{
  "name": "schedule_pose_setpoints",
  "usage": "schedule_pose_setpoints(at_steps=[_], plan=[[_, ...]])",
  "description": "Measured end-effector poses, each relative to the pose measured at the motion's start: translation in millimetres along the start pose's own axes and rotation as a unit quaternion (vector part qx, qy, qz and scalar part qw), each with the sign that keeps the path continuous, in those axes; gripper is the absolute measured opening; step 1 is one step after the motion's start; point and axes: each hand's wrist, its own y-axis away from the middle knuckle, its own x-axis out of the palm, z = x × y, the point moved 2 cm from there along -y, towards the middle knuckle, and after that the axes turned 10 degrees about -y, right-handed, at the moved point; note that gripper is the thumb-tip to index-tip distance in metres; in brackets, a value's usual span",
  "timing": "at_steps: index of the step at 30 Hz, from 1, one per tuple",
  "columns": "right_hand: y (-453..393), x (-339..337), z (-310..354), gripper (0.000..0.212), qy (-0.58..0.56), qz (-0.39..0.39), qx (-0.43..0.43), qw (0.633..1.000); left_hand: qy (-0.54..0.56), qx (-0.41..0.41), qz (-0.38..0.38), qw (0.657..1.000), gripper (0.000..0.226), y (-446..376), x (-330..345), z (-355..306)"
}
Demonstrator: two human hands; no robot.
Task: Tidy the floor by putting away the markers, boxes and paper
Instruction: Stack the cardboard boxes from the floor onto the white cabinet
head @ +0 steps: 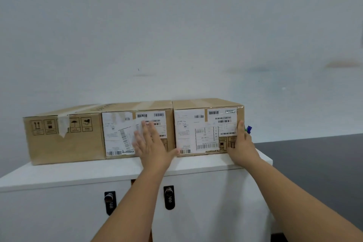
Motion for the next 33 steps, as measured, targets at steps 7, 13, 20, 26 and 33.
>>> schedule_pose_setpoints(at_steps=[7,13,20,26,33], plan=[[-22,16,-14,0.096,0.084,0.054,0.005,0.995,-0.057,0.004,0.02,0.998,0.139,-17,12,1],[-23,12,-14,0.098,0.1,0.082,0.012,0.991,-0.076,-0.004,0.016,0.997,0.138,-14,11,0],[7,-47,-37,0.077,0.175,0.047,0.019,0.983,-0.007,0.13,-0.013,0.991,0.112,41,6,-70],[58,-162,-97,0.063,0.206,-0.026,0.076,0.975,0.068,0.273,0.068,0.957,0.098,137,24,-188],[175,-289,-187,0.048,0.243,-0.166,0.202,0.934,0.149,0.378,0.141,0.903,0.086,284,53,-273]])
